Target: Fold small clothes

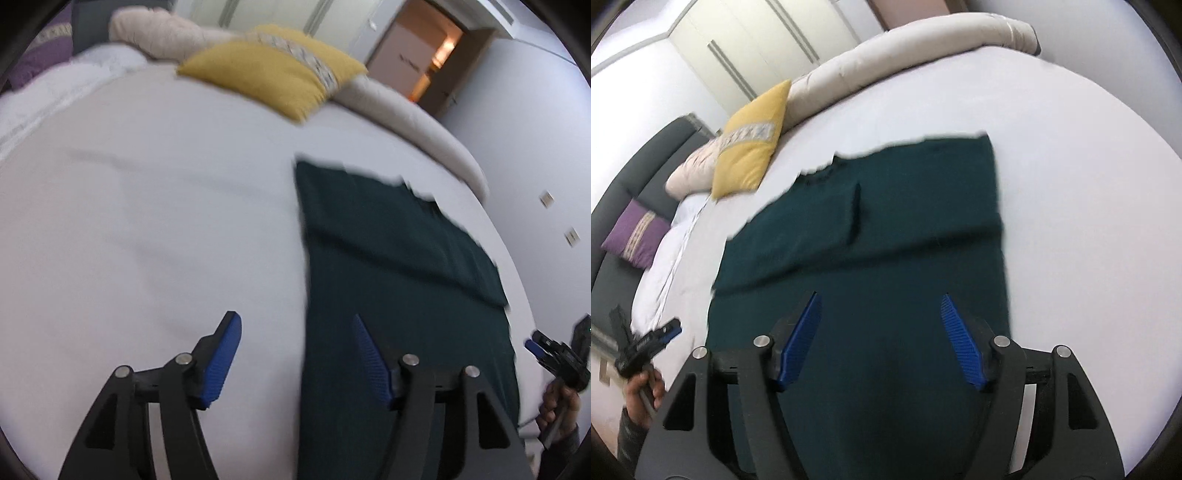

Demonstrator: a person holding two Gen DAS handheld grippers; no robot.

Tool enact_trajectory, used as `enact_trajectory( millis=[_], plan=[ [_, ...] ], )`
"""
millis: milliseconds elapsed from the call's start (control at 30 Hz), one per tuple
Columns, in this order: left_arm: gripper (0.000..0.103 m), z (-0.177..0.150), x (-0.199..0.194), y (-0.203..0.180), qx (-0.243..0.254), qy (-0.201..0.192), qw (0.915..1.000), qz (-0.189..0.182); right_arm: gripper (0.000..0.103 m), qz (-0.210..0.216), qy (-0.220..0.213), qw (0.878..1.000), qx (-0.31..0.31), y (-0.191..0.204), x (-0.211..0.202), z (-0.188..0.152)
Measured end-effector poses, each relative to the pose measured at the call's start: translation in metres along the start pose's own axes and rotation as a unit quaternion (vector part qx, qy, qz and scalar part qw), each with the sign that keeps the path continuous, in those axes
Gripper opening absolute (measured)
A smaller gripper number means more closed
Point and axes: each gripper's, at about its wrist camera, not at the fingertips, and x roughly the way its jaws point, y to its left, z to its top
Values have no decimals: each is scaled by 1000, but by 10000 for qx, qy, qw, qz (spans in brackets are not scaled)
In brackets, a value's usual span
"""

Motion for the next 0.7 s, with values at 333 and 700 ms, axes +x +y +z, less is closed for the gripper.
enact_trajectory(
  millis=[333, 700],
  plan=[
    [65, -105, -32, 14, -305, 944, 9934, -578, 64, 434, 619, 9957, 535, -57, -64, -109],
    [64, -117, -26, 21, -668, 1378, 9801, -1262, 58, 838, 962, 9847, 1185, -99, -90, -164]
  ],
)
